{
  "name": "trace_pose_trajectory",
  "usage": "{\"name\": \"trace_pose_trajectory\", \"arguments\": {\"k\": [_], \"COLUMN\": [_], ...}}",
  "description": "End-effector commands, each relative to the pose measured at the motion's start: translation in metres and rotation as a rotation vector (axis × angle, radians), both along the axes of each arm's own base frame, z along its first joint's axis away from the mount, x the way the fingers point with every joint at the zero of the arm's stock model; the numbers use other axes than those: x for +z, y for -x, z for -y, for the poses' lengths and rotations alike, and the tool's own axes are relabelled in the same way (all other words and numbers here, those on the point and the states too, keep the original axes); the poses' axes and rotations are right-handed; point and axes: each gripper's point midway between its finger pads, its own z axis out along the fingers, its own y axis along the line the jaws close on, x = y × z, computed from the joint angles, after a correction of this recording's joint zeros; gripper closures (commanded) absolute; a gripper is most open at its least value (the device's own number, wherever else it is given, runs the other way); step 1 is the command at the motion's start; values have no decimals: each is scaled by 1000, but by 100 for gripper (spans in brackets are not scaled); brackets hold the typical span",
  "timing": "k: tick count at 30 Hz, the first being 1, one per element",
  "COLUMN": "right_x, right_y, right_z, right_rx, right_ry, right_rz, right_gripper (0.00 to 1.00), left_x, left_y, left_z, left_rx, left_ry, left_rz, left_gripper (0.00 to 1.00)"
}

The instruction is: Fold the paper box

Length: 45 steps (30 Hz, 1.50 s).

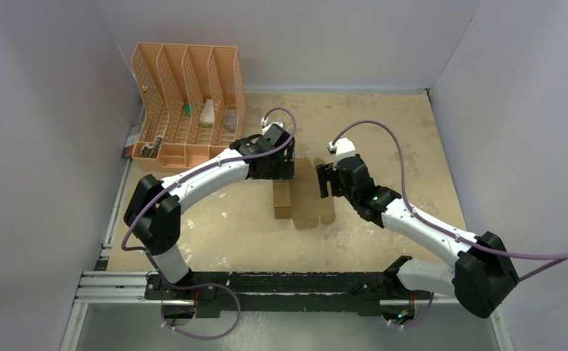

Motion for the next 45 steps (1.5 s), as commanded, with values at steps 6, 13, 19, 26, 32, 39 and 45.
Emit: {"name": "trace_pose_trajectory", "arguments": {"k": [6,13,19,26,32,39,45], "right_x": [9,10,1,-1,-7,-23,-27], "right_y": [6,6,4,-6,-19,-32,-33], "right_z": [24,20,14,-4,-18,-25,-29], "right_rx": [-92,-78,-73,-43,-25,-16,28], "right_ry": [-157,-241,-285,-376,-400,-380,-345], "right_rz": [-34,-71,-123,-197,-264,-322,-353], "right_gripper": [17,17,17,19,23,36,56], "left_x": [-3,-7,-5,0,-1,1,2], "left_y": [-3,0,-2,3,7,9,9], "left_z": [12,12,-2,-10,-14,-16,-14], "left_rx": [0,2,31,33,39,39,35], "left_ry": [51,114,200,354,427,476,511], "left_rz": [20,11,5,1,-6,-1,3], "left_gripper": [36,45,46,46,46,46,45]}}
